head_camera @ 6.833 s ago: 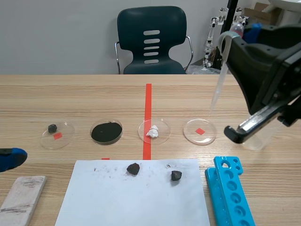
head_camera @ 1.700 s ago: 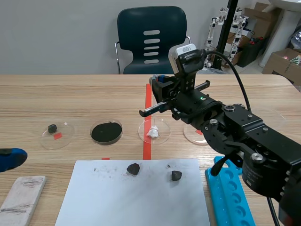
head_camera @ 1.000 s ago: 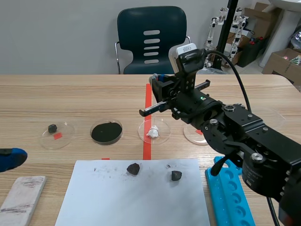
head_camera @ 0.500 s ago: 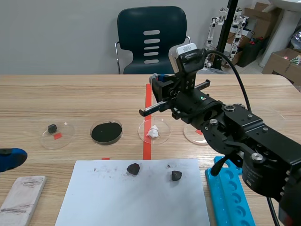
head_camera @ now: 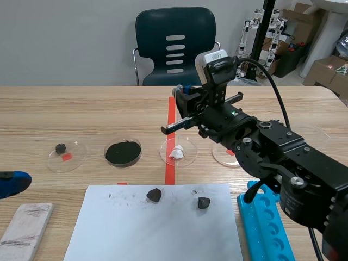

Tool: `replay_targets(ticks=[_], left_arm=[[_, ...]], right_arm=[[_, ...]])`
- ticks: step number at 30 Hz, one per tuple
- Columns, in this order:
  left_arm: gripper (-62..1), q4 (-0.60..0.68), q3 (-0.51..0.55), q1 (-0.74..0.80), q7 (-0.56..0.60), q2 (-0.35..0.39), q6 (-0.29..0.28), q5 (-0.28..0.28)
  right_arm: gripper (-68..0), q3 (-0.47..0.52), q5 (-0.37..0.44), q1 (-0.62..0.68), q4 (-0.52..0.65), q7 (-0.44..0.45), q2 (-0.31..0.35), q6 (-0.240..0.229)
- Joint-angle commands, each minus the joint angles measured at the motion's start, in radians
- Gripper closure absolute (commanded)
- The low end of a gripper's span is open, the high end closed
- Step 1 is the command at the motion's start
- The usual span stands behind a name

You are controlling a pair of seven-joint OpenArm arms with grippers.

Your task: Squeeze the dropper onto the mineral

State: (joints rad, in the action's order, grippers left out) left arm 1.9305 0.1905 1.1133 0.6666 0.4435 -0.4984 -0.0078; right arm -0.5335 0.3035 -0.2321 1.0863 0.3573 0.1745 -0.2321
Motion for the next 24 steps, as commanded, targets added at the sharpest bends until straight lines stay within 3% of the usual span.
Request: replay_targets(ticks=[1, 14, 20, 24], left_arm=[[-62.3, 0.007, 0.006, -0.003, 0.018, -0.002, 0.002, -0.011], [-62.3, 0.007, 0.006, -0.003, 0.018, -0.002, 0.002, -0.011], [-62.3, 0.007, 0.006, -0.003, 0.018, -0.002, 0.002, -0.011], [-62.3, 0.007, 0.006, -0.003, 0.018, -0.002, 0.002, -0.011]], right_arm=[[-1.1, -0.005, 0.011, -0.014, 0.016, 0.015, 0.000, 0.000], [-1.1, -0.005, 0.011, -0.011, 0.037, 0.010, 0.006, 0.000], [-1.1, -0.004, 0.018, 0.040, 0.208, -0.065, 0.062, 0.009], [-1.1, -0.003, 0.018, 0.114, 0.379, -0.092, 0.126, 0.069]])
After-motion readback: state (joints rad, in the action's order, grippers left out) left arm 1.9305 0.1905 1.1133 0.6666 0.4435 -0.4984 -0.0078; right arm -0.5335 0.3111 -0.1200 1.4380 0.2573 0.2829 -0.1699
